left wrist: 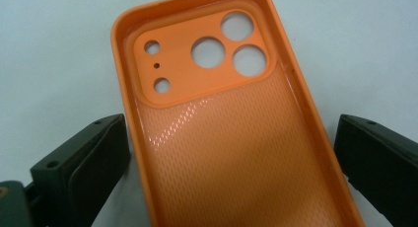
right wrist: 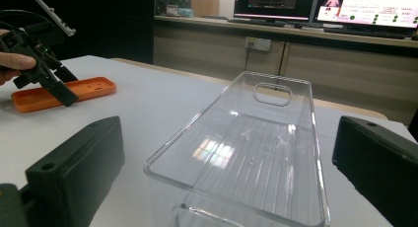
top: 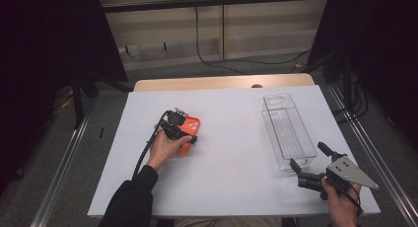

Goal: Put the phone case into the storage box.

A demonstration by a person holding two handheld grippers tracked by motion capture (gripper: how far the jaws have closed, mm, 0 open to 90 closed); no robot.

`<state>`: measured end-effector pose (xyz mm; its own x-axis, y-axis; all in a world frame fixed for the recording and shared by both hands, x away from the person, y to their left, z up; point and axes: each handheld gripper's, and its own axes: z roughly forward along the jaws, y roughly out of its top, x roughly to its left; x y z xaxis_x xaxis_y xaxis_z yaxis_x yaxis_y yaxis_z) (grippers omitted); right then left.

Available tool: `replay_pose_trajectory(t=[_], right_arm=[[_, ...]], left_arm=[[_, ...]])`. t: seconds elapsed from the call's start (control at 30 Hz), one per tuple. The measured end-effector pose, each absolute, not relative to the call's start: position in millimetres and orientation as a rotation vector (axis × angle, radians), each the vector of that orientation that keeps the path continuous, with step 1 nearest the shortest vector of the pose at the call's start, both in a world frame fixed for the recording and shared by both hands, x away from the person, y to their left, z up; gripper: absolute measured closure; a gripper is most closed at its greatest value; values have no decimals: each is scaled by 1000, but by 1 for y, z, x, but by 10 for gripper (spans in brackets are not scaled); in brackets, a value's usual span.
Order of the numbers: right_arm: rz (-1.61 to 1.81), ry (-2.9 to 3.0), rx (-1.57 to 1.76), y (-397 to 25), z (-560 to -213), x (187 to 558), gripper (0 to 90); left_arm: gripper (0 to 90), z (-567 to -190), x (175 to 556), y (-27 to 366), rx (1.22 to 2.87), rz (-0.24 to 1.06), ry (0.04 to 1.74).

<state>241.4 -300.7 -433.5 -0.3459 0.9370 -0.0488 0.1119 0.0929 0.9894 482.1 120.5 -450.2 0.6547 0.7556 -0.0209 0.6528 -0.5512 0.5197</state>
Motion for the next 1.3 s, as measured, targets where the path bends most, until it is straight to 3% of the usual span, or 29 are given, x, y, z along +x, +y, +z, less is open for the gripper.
replay_pose_trajectory(t=[0.3,1.03,1.3], right_arm=[[1349,1599,1055,-301,-434,242,0],[1346,1595,1060,-301,-433,240,0],[1347,1596,1060,-301,-434,240,0]], left_arm=[[104,-444,485,121,2405,267,1119],[138,-440,477,117,2393,300,1079],[138,-434,475,124,2319,340,1095]])
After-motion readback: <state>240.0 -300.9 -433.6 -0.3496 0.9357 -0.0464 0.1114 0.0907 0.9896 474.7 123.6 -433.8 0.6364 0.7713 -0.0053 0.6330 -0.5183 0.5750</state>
